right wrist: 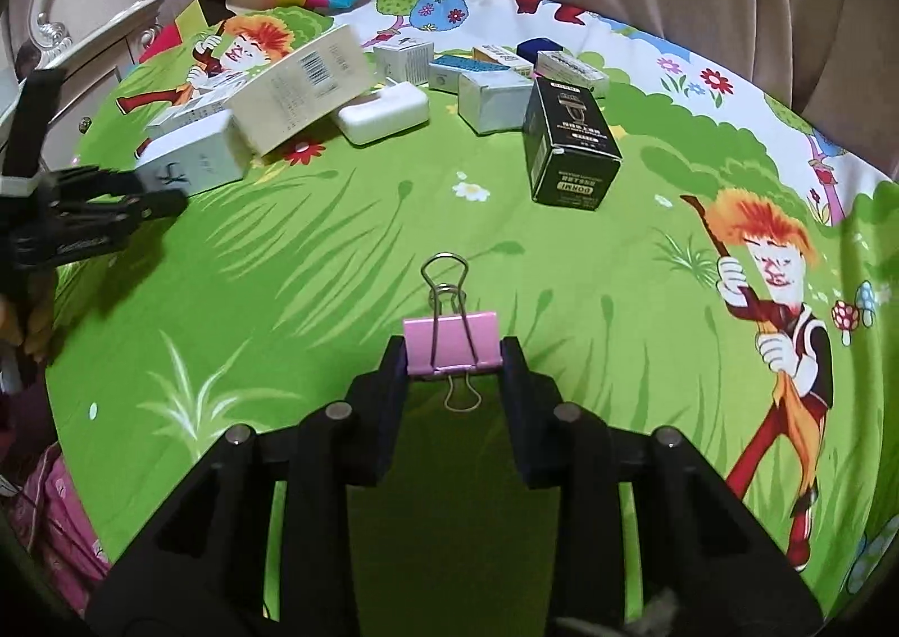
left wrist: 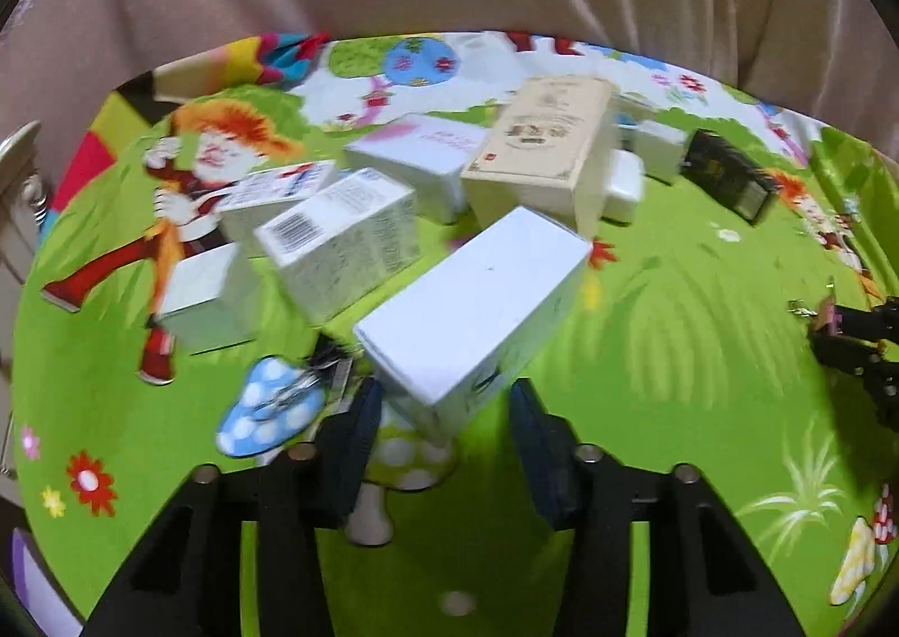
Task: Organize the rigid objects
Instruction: 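Grasp the pink binder clip with the right tool while the left tool grasps a white box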
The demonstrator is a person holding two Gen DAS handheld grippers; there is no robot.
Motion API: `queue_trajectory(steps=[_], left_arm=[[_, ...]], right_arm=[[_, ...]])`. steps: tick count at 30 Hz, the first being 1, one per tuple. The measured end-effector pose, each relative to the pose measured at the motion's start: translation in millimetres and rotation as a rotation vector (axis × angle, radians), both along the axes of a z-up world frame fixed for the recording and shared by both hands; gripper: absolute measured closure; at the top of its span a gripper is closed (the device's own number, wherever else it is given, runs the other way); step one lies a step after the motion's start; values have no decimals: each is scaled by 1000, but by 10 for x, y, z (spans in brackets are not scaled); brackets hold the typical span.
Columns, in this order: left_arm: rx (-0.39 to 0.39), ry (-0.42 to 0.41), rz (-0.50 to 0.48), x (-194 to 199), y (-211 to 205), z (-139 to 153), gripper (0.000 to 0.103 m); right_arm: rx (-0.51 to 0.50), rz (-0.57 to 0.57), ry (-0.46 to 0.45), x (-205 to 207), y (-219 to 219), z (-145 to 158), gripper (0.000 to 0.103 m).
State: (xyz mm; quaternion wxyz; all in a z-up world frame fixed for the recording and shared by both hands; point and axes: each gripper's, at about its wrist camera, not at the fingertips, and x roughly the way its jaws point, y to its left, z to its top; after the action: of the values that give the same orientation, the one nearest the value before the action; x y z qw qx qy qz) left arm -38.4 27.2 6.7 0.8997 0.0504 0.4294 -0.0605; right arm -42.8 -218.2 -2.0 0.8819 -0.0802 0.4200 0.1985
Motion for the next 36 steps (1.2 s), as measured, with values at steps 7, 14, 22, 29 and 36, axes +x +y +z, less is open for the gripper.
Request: queue_trajectory(steps=[7,14,22,29,36], left_arm=[[-48,-78,-165,-430,-369,151,78],[119,-159,-290,-97,-366,445,0],[64,17,-358,362,-497,11,67],[13,-33,-249,-189,-596,-50,65],[64,-39,-201,-77,-551,-28,49]], right_arm=[[31,-7,10,0,-43,4,66],[13,-13,2,-11,-20,2,65],[39,-25,11,6,-68,4,65],[30,-28,16,9,-35,5,39],[-19,-58,30,86,-6,-23,22]])
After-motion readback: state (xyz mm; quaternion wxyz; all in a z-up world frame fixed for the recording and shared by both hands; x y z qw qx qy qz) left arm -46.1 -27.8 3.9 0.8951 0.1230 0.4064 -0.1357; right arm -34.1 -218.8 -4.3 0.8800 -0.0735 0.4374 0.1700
